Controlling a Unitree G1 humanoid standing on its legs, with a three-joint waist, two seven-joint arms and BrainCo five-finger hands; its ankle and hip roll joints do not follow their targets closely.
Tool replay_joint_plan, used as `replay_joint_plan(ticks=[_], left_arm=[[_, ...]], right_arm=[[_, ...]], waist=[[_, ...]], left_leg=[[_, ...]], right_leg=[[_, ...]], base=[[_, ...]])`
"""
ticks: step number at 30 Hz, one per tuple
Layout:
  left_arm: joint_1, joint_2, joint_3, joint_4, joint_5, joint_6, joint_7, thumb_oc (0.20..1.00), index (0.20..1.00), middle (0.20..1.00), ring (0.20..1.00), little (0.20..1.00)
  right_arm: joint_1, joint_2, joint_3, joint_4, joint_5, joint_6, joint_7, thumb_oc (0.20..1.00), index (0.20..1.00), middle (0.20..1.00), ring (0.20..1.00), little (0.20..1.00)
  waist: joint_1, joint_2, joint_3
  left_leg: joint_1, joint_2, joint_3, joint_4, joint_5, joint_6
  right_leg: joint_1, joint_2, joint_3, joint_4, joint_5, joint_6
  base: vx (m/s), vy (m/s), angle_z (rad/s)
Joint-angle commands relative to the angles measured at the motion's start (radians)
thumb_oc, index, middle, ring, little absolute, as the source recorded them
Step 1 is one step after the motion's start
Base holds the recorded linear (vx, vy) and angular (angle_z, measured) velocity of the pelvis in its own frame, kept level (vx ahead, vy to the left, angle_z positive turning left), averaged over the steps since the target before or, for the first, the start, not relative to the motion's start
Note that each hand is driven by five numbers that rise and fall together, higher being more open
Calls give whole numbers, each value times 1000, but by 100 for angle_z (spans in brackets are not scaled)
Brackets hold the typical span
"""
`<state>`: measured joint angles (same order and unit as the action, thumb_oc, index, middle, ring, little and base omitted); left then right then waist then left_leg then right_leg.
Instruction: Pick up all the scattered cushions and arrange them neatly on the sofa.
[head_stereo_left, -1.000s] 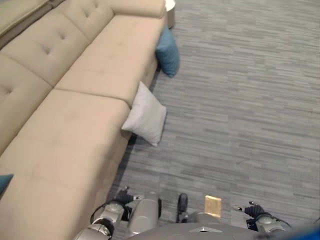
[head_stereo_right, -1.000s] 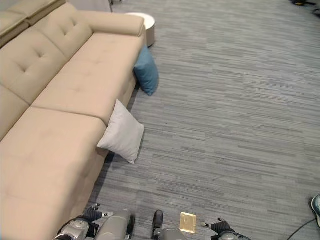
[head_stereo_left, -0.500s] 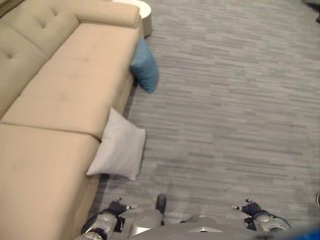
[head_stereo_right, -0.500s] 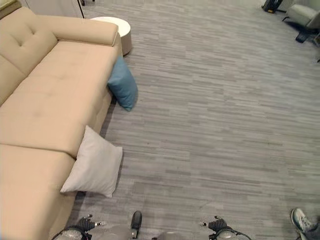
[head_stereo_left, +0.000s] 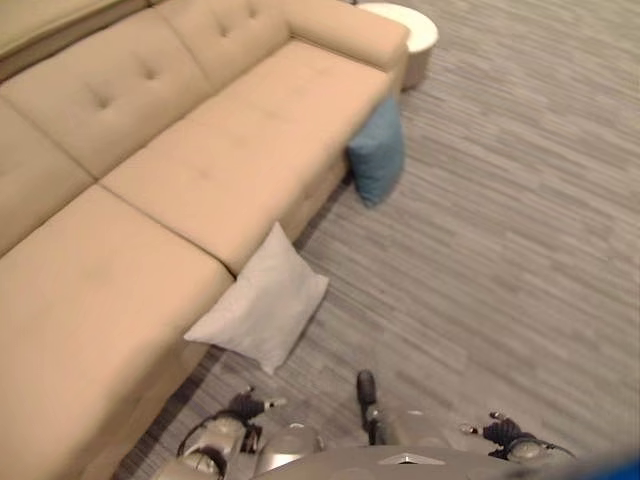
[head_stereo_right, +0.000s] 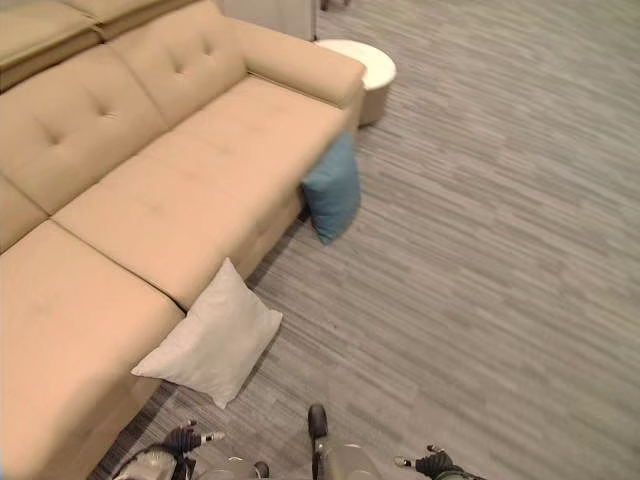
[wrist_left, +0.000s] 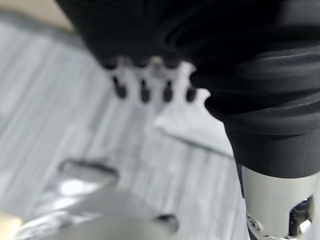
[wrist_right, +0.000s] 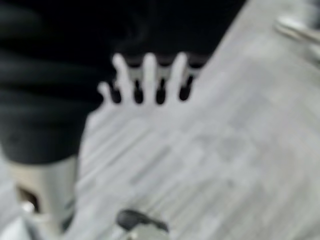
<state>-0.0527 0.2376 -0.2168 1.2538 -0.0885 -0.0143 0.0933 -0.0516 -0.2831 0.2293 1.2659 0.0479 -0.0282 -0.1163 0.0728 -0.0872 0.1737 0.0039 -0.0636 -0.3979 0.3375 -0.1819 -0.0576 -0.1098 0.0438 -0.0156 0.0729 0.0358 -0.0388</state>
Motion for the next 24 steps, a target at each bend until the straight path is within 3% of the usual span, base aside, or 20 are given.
replay_joint_plan(ticks=[1, 3, 4, 6, 7, 8, 9, 10, 12, 14, 15, 16, 17, 20, 21, 22, 24], left_arm=[[-40, 13, -31, -44, 1, -7, 18, 1000, 1000, 1000, 1000, 1000], [-55, 12, -44, -54, 4, -5, 19, 1000, 1000, 1000, 1000, 1000], [-55, 13, -44, -54, 4, -5, 19, 1000, 1000, 1000, 1000, 1000], [-71, 12, -53, -60, 16, -2, 16, 1000, 1000, 1000, 1000, 1000], [-71, 12, -53, -60, 16, -2, 16, 1000, 1000, 1000, 1000, 1000], [-73, 13, -51, -51, 23, -2, 14, 1000, 1000, 1000, 1000, 1000], [-72, 13, -45, -48, 20, -2, 14, 1000, 1000, 1000, 1000, 1000], [-54, 18, -28, -36, 11, -3, 13, 1000, 1000, 1000, 1000, 1000], [-46, 19, -18, -33, 5, -4, 11, 1000, 1000, 1000, 1000, 1000], [-29, 25, 5, -20, -8, -2, 4, 1000, 1000, 1000, 1000, 1000], [-24, 31, 11, -20, -11, -3, 3, 1000, 1000, 1000, 1000, 1000], [-25, 31, 11, -20, -11, -3, 3, 1000, 1000, 1000, 1000, 1000], [-32, 42, 3, -23, -7, -3, 5, 1000, 1000, 1000, 1000, 1000], [-35, 47, -5, -24, 2, -7, 8, 1000, 1000, 1000, 1000, 1000], [-36, 47, -5, -27, -4, -10, 7, 1000, 1000, 1000, 1000, 1000], [-35, 46, -2, -25, -3, -12, 8, 1000, 1000, 1000, 1000, 1000], [-34, 44, 9, -8, -2, -13, 12, 1000, 1000, 1000, 1000, 1000]], right_arm=[[7, -38, -40, -22, 31, -4, -20, 1000, 1000, 1000, 1000, 1000], [11, -32, -59, -30, 53, -3, -22, 1000, 1000, 1000, 1000, 1000], [11, -31, -59, -30, 53, -3, -22, 1000, 1000, 1000, 1000, 1000], [15, -27, -82, -41, 69, -4, -25, 1000, 1000, 1000, 1000, 1000], [15, -27, -82, -41, 69, -4, -25, 1000, 1000, 1000, 1000, 1000], [18, -22, -83, -47, 67, -8, -29, 1000, 1000, 1000, 1000, 1000], [15, -21, -84, -47, 67, -8, -30, 1000, 1000, 1000, 1000, 1000], [7, -11, -72, -48, 54, -6, -25, 1000, 1000, 1000, 1000, 1000], [3, -9, -64, -47, 45, -5, -21, 1000, 1000, 1000, 1000, 1000], [-6, 0, -53, -55, 19, -8, -14, 1000, 1000, 1000, 1000, 1000], [-19, 0, -48, -67, 14, -12, -12, 1000, 1000, 1000, 1000, 1000], [-20, 0, -48, -67, 14, -12, -12, 1000, 1000, 1000, 1000, 1000], [-28, 1, -41, -87, 17, -16, -13, 1000, 1000, 1000, 1000, 1000], [-37, -1, -29, -99, 18, -20, -11, 1000, 1000, 1000, 1000, 1000], [-44, -9, -13, -113, 7, -23, -10, 1000, 1000, 1000, 1000, 1000], [-46, -11, -9, -122, 4, -24, -9, 1000, 1000, 1000, 1000, 1000], [-52, -12, 1, -146, -6, -19, -6, 1000, 1000, 1000, 1000, 1000]], waist=[[-33, 2, -2], [-54, 9, -10], [-56, 8, -13], [-72, 30, -18], [-74, 30, -19], [-77, 37, -18], [-70, 37, -18], [-56, 30, -20], [-49, 28, -21], [-21, 26, -22], [-16, 32, -12], [-16, 32, -15], [-24, 39, 2], [-33, 46, 0], [-33, 45, -5], [-33, 44, -4], [-44, 33, -2]], left_leg=[[-58, -14, 198, -83, 82, 54], [-83, 47, 376, -183, 99, 50], [-85, 45, 375, -185, 102, 50], [-133, 72, 557, -273, 179, 43], [-135, 72, 556, -273, 180, 43], [-141, 84, 622, -308, 214, 36], [-160, 76, 612, -311, 230, 30], [-152, 62, 572, -289, 207, 37], [-148, 58, 555, -285, 195, 45], [-118, 44, 524, -292, 177, 67], [-94, 39, 507, -300, 170, 83], [-98, 40, 507, -300, 171, 83], [-77, 36, 469, -298, 166, 93], [-47, 33, 439, -309, 154, 94], [-32, 29, 415, -315, 147, 87], [-24, 29, 408, -314, 141, 83], [9, 26, 380, -313, 116, 70]], right_leg=[[-33, -38, 30, -21, 5, 130], [-1, -74, -67, -47, -16, 135], [-4, -76, -68, -47, -15, 135], [28, -86, -173, -57, -39, 134], [27, -86, -174, -57, -39, 135], [48, -85, -211, -60, -50, 135], [56, -83, -226, -58, -59, 132], [66, -87, -233, -22, -80, 133], [70, -91, -232, -2, -90, 135], [58, -126, -249, 120, -101, 155], [11, -147, -234, 258, -60, 176], [8, -145, -234, 256, -57, 176], [-30, -135, -181, 359, -45, 179], [-57, -113, -134, 332, -63, 162], [-71, -112, -106, 233, -67, 153], [-74, -124, -101, 187, -52, 155], [-100, -146, -26, 43, 21, 183]], base=[[31, -107, 174], [22, -77, 181], [12, -11, 209], [72, 2, 201], [122, 0, 112], [114, 9, 97], [270, 47, 90], [283, 88, 53], [221, 92, -19], [280, 166, -2], [199, 142, 17], [233, 123, 18], [109, 42, 30], [200, 21, 59], [283, -78, 65], [378, -164, 51], [308, -178, 37]])
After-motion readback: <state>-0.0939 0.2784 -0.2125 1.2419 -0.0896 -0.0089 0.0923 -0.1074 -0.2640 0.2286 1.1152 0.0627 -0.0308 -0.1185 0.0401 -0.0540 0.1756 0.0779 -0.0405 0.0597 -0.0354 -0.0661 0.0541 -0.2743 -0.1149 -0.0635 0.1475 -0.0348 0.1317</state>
